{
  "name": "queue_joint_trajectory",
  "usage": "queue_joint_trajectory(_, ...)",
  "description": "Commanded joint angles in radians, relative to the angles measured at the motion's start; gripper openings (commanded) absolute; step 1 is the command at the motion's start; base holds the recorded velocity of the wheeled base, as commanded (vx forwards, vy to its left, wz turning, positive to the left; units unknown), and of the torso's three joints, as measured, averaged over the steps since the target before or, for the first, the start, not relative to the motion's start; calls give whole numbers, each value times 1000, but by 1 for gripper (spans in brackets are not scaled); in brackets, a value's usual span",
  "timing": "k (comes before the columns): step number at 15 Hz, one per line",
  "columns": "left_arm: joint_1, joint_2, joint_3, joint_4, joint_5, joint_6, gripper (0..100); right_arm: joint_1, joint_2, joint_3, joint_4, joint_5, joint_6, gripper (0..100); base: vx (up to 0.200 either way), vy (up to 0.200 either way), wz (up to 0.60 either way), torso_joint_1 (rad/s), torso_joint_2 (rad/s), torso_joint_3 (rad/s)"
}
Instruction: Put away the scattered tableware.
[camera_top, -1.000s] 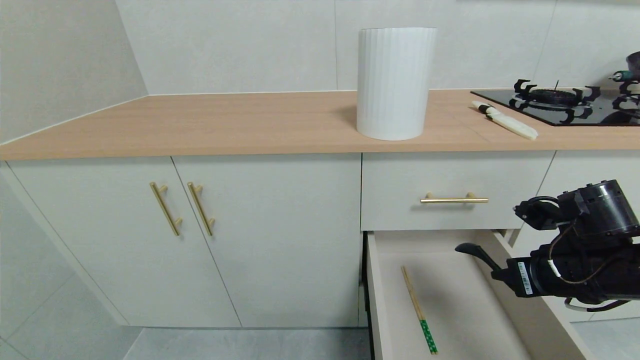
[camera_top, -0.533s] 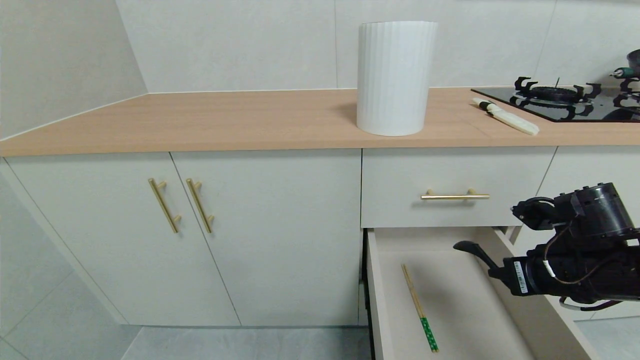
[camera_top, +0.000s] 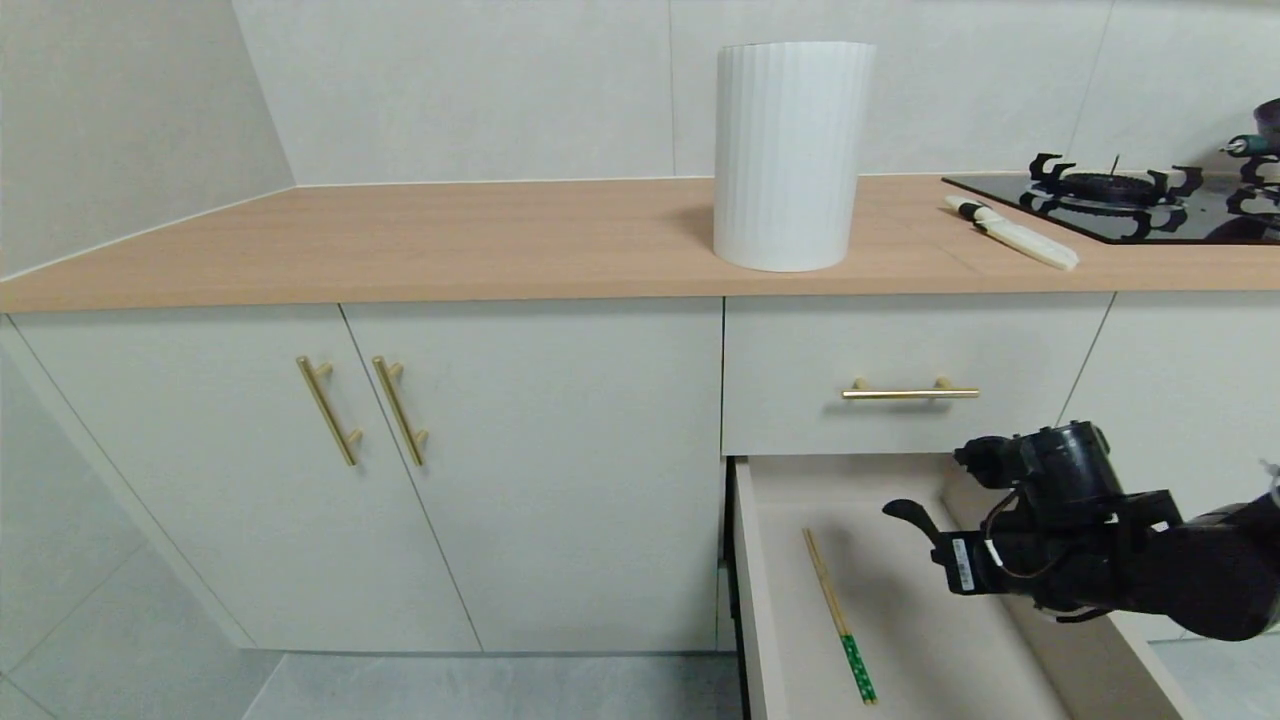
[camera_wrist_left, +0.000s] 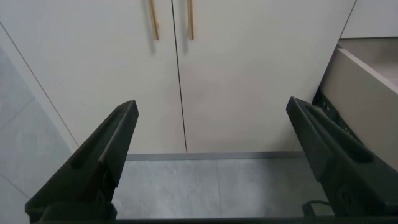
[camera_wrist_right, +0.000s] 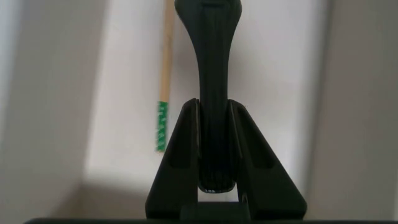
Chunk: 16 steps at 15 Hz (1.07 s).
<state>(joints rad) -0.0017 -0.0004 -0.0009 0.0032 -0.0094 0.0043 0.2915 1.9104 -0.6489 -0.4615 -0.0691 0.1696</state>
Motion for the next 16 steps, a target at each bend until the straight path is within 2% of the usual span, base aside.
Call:
queue_joint_trajectory(1, 0, 0, 1, 0, 0, 0, 100, -2, 226, 15, -101, -9, 2, 0, 0, 0, 0, 0, 0, 0)
queue_joint_trajectory(5, 0, 0, 1, 0, 0, 0, 100, 0, 357, 17, -197, -70, 1, 0, 0, 0, 0, 0, 0, 0)
queue_joint_trajectory(16, 0, 0, 1, 0, 0, 0, 100, -8, 386, 12, -241, -74, -1, 0, 0, 0, 0, 0, 0, 0)
